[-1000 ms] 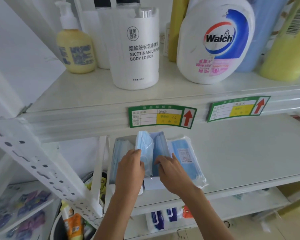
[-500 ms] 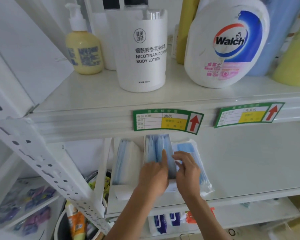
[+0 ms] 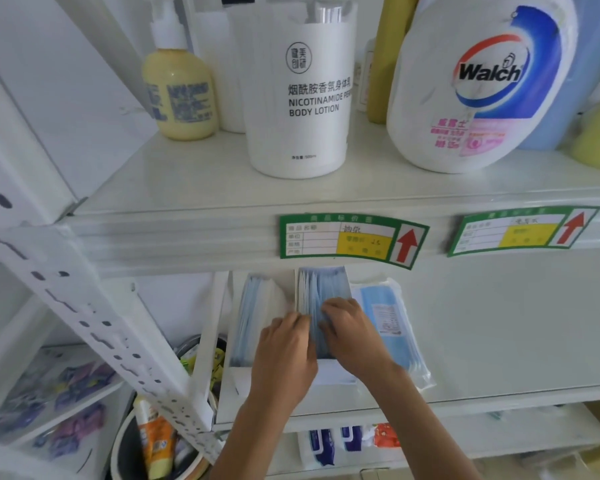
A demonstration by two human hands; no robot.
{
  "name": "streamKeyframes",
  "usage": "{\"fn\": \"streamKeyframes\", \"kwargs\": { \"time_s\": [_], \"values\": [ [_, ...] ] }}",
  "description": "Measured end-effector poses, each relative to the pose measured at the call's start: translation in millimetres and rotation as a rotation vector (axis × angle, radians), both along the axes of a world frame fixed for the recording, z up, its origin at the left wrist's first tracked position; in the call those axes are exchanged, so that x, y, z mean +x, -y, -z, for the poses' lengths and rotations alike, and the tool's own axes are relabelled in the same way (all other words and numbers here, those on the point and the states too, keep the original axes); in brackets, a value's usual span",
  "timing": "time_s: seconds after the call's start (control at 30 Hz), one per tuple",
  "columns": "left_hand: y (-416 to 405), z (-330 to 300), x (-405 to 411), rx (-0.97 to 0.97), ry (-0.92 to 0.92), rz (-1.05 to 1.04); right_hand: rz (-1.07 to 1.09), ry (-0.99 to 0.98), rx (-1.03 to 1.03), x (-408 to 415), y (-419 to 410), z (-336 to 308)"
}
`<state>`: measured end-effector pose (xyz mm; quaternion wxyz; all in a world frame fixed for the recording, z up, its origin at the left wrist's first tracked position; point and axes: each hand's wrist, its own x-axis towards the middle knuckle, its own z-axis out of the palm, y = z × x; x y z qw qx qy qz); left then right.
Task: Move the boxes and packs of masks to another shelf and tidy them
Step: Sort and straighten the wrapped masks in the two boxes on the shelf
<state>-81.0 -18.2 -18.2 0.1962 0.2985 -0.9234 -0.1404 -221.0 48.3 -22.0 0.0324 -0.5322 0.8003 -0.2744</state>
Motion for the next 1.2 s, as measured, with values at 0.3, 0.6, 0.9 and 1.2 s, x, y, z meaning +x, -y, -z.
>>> {"fn": "streamKeyframes", "kwargs": {
  "time_s": [0.3,0.6,0.9,1.2],
  "values": [
    [-2.7,10.0,2.8,-0.016,0.0,-0.02,-0.011,0.039,-0.063,0.1,-0.8,5.9],
    [1.9,1.1,-0.4,0.085,0.03,-0.102,0.034,0.032,-0.169,0.4,-7.8,12.8],
    [7.4,-5.2,-9.9,-0.044,0.229,-0.126,0.074,0.064,-0.184,1.5,-6.3,19.6],
    [10.6,-4.6,-10.0,0.08,0.076,-0.182,0.066,-0.027,-0.166,2.3,-5.7,22.2]
  ]
}}
